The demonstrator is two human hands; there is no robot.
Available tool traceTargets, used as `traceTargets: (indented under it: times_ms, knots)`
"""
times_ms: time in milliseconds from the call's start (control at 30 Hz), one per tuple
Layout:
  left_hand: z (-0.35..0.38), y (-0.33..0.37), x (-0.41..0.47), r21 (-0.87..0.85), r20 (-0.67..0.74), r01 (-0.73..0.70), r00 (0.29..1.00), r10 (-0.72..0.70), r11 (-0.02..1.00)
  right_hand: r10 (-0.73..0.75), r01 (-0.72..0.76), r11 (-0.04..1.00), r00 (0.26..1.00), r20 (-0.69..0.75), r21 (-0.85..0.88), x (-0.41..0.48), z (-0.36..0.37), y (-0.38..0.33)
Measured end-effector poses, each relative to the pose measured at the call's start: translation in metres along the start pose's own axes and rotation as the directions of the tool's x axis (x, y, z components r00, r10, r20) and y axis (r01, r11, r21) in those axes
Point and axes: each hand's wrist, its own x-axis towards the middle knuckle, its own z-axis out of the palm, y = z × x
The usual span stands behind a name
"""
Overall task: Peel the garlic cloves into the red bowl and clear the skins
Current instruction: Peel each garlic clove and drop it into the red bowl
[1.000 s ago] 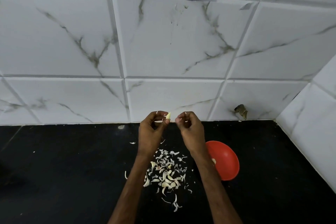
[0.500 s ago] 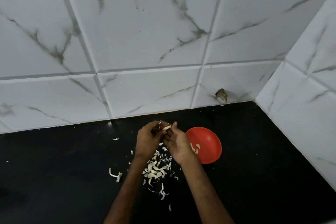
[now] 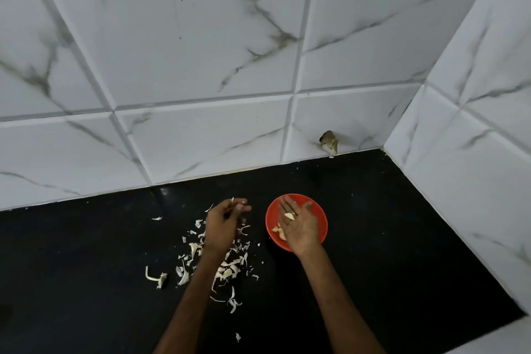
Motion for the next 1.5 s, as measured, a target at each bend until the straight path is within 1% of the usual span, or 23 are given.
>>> traceTargets:
  times_ms: [100,167,200,233,267,300,333,367,400,433,467,500,567,633,700,867,933,1033,1133,1233,1333,1400,1500]
  knots:
    - [-0.034,-0.022,-0.002,0.132,-0.068,0.032,0.997,-0.023,0.991,-0.019,-0.001,0.986,0.993,-0.117,-0.170,0.017,-0.015,0.004]
    - [-0.056,-0.037,-0.005,0.209,-0.115,0.061,0.993,-0.037,0.976,0.009,-0.051,0.952,0.990,-0.139,-0.301,0.022,-0.018,0.007]
    - [-0.065,-0.045,-0.007,0.260,-0.133,0.070,0.990,-0.036,0.963,-0.033,-0.058,0.920,0.974,-0.225,-0.388,0.021,-0.019,0.008]
    - [-0.072,-0.052,-0.010,0.325,-0.141,0.076,0.989,-0.031,0.943,-0.142,0.000,0.850,0.963,-0.231,-0.526,0.018,-0.015,0.008]
    - [-0.079,-0.059,-0.013,0.397,-0.143,0.086,0.989,-0.031,0.914,-0.169,0.096,0.907,0.975,-0.144,-0.411,0.022,-0.021,0.012]
    - [-0.085,-0.066,-0.015,0.466,-0.129,0.092,0.991,-0.036,0.880,-0.027,0.014,0.997,0.983,-0.179,-0.074,0.021,-0.018,0.010]
    - [-0.089,-0.075,-0.019,0.535,-0.104,0.093,0.994,-0.044,0.840,-0.227,0.253,0.948,0.963,0.145,-0.193,0.021,-0.017,0.016]
    - [-0.091,-0.082,-0.022,0.604,-0.063,0.078,0.997,-0.050,0.793,-0.374,0.360,0.781,0.924,0.080,-0.510,0.015,-0.013,0.024]
    - [-0.091,-0.087,-0.026,0.672,-0.012,0.046,0.999,-0.052,0.739,-0.374,0.367,0.666,0.918,0.135,-0.649,0.024,-0.019,0.029]
    - [-0.090,-0.093,-0.029,0.722,0.049,0.007,0.997,-0.061,0.692,-0.357,0.324,0.618,0.927,0.111,-0.716,0.019,-0.018,0.033]
    - [-0.087,-0.096,-0.031,0.748,0.108,-0.026,0.991,-0.083,0.664,-0.387,0.387,0.571,0.905,0.178,-0.724,0.013,-0.016,0.041]
    - [-0.084,-0.099,-0.032,0.760,0.162,-0.047,0.980,-0.119,0.648,-0.383,0.468,0.491,0.873,0.300,-0.735,0.009,-0.018,0.055]
    - [-0.075,-0.103,-0.034,0.793,0.239,-0.069,0.949,-0.205,0.605,-0.239,0.548,0.284,0.835,0.495,-0.787,0.002,-0.017,0.085]
    - [-0.070,-0.107,-0.035,0.798,0.264,-0.092,0.942,-0.209,0.595,-0.054,0.550,0.050,0.835,0.548,-0.834,0.001,-0.025,0.114]
    - [-0.070,-0.111,-0.035,0.754,0.238,-0.070,0.956,-0.173,0.654,0.070,0.554,-0.110,0.833,0.549,-0.825,0.002,-0.034,0.137]
    - [-0.076,-0.113,-0.034,0.681,0.167,-0.026,0.978,-0.121,0.732,0.041,0.582,-0.364,0.790,0.611,-0.728,0.012,-0.043,0.157]
    - [-0.079,-0.114,-0.035,0.638,0.162,-0.010,0.979,-0.122,0.770,0.010,0.564,-0.369,0.797,0.604,-0.738,0.014,-0.039,0.157]
    - [-0.086,-0.117,-0.034,0.621,0.194,-0.036,0.975,-0.109,0.783,-0.070,0.524,-0.286,0.823,0.563,-0.802,0.015,-0.034,0.153]
    - [-0.087,-0.118,-0.032,0.657,0.228,-0.058,0.966,-0.124,0.752,-0.195,0.502,-0.139,0.831,0.520,-0.854,0.013,-0.032,0.148]
    - [-0.086,-0.114,-0.034,0.561,0.186,-0.075,0.982,-0.038,0.824,-0.306,0.478,0.064,0.845,0.439,-0.876,0.009,-0.026,0.146]
    - [-0.085,-0.102,-0.032,0.493,0.193,-0.132,0.980,0.040,0.860,-0.289,0.465,0.222,0.871,0.398,-0.857,0.002,-0.018,0.145]
    - [-0.085,-0.096,-0.031,0.485,0.269,-0.169,0.962,0.038,0.858,-0.274,0.468,0.258,0.875,0.400,-0.845,-0.004,-0.014,0.143]
    - [-0.084,-0.090,-0.035,0.471,0.330,-0.195,0.943,0.033,0.860,-0.256,0.509,0.219,0.853,0.454,-0.833,-0.011,-0.007,0.134]
